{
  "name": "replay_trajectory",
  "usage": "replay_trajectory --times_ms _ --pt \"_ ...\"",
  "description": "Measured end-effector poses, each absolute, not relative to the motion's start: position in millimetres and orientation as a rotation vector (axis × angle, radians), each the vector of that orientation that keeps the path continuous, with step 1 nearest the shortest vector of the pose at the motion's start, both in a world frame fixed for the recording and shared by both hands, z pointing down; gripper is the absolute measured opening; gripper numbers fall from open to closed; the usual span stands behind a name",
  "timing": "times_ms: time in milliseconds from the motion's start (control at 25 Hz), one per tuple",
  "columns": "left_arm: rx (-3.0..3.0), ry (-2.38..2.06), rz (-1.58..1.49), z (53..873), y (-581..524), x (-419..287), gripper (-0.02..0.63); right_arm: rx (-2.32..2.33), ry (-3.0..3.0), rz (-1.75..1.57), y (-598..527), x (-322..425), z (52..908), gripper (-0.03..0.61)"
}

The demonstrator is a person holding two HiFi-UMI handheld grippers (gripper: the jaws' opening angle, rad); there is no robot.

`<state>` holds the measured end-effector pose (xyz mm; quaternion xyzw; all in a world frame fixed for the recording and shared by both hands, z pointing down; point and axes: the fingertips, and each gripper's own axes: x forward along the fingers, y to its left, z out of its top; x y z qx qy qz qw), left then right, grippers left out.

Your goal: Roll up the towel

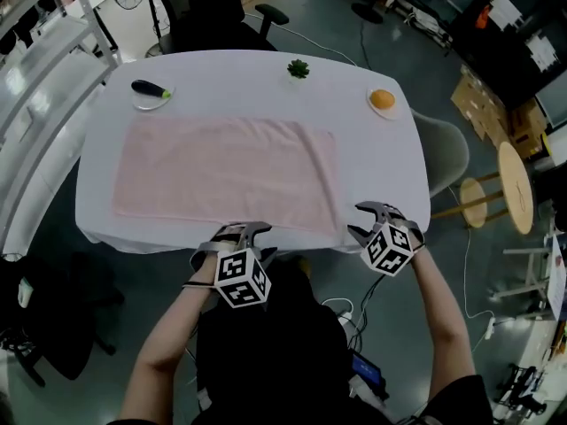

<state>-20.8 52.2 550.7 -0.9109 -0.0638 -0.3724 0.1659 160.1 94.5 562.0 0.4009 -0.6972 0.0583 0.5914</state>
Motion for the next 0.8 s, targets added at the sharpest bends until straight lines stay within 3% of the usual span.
replay_trajectory --times_ms 320,520,640,800 --pt "-2.636 -0.078 -1.221 582.1 40.4 33.7 0.178 0.328 -1.789 -0.146 94.7 149.7 593.2 0.198" --pt "-2.668 0.011 -1.342 603.9 42.9 47.5 0.157 0.076 -1.894 -0.278 94.0 130.4 606.3 0.139" --pt "-2.664 0.096 -1.405 612.9 37.5 50.5 0.107 -0.007 -1.919 -0.281 95.3 127.2 615.2 0.106" --pt "-2.725 0.192 -1.474 614.0 34.2 46.5 0.086 -0.053 -1.962 -0.122 94.0 124.0 621.0 0.075"
